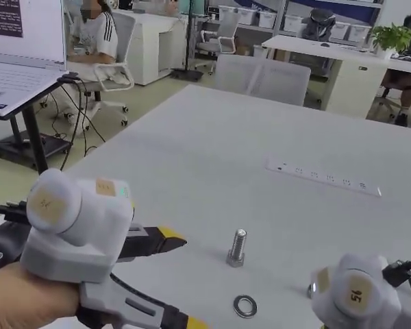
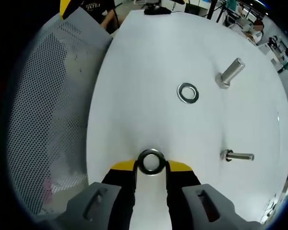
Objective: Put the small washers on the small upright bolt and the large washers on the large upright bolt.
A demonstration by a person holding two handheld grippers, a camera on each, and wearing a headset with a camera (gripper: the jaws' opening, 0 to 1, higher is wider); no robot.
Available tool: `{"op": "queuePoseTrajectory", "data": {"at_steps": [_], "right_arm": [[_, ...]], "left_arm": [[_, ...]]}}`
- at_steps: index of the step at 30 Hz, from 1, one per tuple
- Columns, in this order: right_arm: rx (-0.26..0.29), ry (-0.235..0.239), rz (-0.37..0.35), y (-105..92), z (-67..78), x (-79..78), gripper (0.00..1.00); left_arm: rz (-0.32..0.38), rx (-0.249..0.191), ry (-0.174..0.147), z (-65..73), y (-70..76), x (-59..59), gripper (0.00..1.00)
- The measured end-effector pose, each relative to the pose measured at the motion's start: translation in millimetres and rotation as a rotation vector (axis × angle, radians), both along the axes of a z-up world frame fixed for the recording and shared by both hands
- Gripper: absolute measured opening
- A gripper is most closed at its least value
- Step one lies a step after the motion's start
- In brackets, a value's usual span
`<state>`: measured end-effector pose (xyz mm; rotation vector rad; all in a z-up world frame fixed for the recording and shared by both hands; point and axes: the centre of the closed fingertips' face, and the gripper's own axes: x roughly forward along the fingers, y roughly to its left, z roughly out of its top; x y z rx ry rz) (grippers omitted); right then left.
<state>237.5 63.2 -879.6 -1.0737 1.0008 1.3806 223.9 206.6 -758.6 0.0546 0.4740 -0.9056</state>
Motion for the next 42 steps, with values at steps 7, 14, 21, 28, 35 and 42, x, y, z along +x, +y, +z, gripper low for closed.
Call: {"op": "queuePoseTrajectory", "data": {"at_steps": [7, 14, 21, 28, 35, 42], "right_arm": [[-0.032, 0.01, 0.006, 0.5, 0.0, 1.7, 0.23], [-0.047, 0.01, 0.009, 0.1, 2.0, 4.4, 0.23], [-0.046, 0.015, 0.013, 4.2, 10.5, 6.7, 0.23], [-0.041, 0.004, 0.025, 11.3, 23.4, 12.8, 0.23], [-0.037, -0.017, 0.039, 20.2, 34.1, 19.4, 0.23], [-0.027, -0.042, 0.052, 28.7, 46.3, 28.2, 0.23]], "left_arm": [[0.001, -0.003, -0.001, -0.2, -0.1, 0.4, 0.91], [0.007, -0.006, 0.001, -2.0, 2.7, 0.8, 0.91], [0.006, -0.01, -0.001, -2.5, 2.4, 1.7, 0.91], [0.015, -0.019, -0.009, -1.1, 4.9, 3.1, 0.91], [0.032, -0.031, -0.021, 1.0, 9.8, 5.6, 0.91], [0.052, -0.039, -0.032, 1.7, 14.8, 9.8, 0.91]]}}
